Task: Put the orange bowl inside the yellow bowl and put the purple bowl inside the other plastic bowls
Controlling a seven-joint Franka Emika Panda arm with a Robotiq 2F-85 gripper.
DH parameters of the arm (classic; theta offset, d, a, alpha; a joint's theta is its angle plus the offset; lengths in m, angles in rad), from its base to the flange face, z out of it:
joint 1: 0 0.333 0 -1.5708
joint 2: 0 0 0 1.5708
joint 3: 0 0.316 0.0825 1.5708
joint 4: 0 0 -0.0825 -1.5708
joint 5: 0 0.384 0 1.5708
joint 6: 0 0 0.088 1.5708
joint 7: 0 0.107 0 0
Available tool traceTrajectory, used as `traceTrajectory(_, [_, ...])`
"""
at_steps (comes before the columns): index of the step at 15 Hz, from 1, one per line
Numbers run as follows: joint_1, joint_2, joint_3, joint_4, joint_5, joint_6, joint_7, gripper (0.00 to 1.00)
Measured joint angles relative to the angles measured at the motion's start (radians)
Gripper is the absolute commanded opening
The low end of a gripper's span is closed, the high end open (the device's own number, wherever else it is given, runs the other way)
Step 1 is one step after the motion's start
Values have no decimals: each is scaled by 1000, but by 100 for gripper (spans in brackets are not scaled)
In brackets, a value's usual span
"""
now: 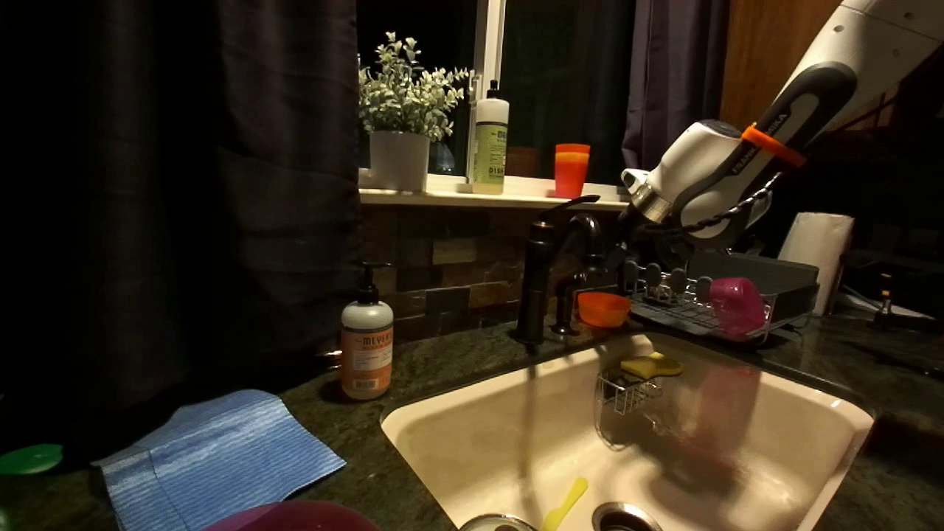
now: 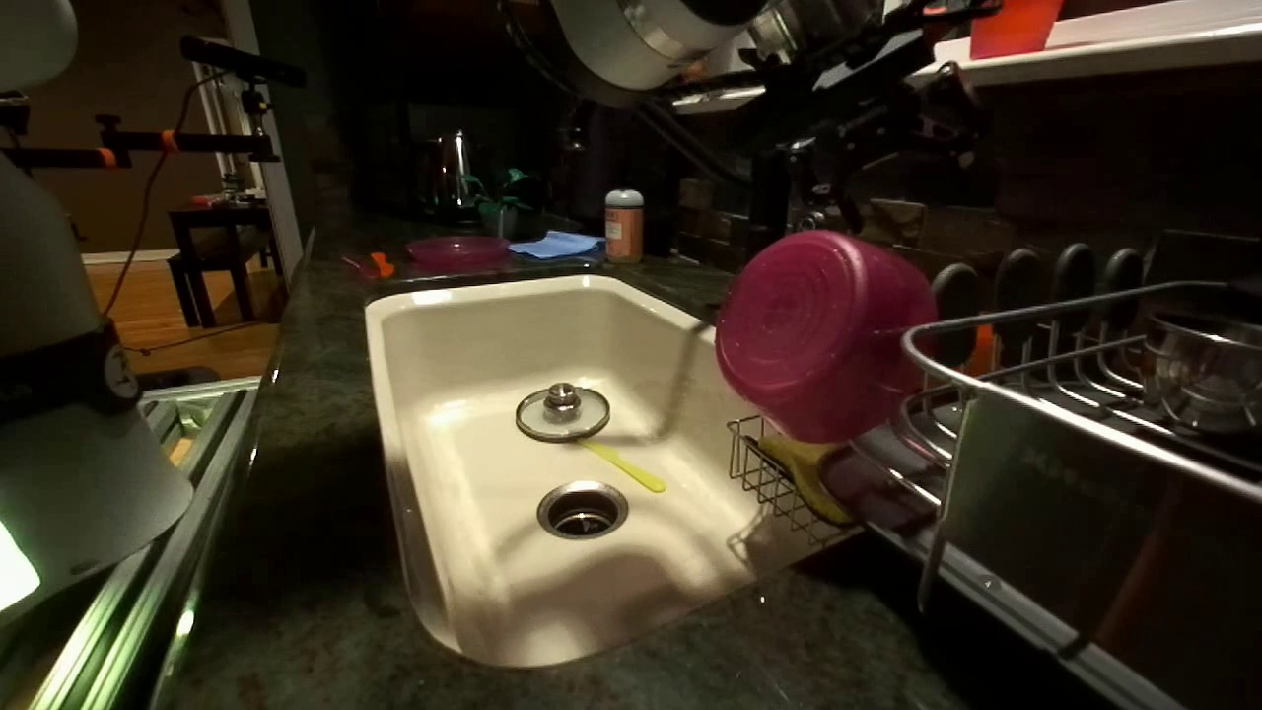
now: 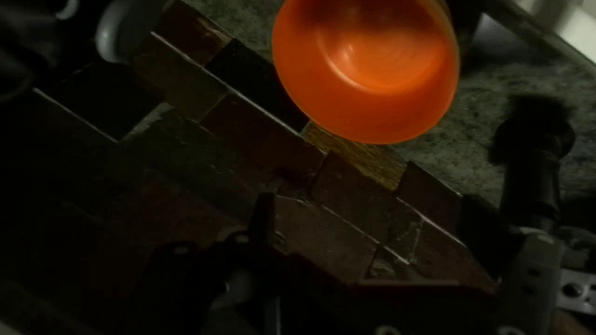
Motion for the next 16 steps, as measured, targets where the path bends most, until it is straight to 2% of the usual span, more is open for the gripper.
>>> traceTrajectory(2, [52, -52, -81, 0, -7, -75, 62, 100])
traceTrajectory(4, [102, -110, -167, 9, -90, -178, 187, 100])
traceTrajectory(7, [119, -197, -208, 23, -252, -379, 407, 100])
traceTrajectory(10, [120, -270, -174, 19, -372, -598, 625, 100])
traceTrajectory(12, [97, -297, -102, 7, -375, -729, 733, 100])
traceTrajectory(14, [78, -310, -41, -7, -372, -799, 827, 100])
traceTrajectory(16, [63, -311, -10, -18, -357, -824, 893, 100])
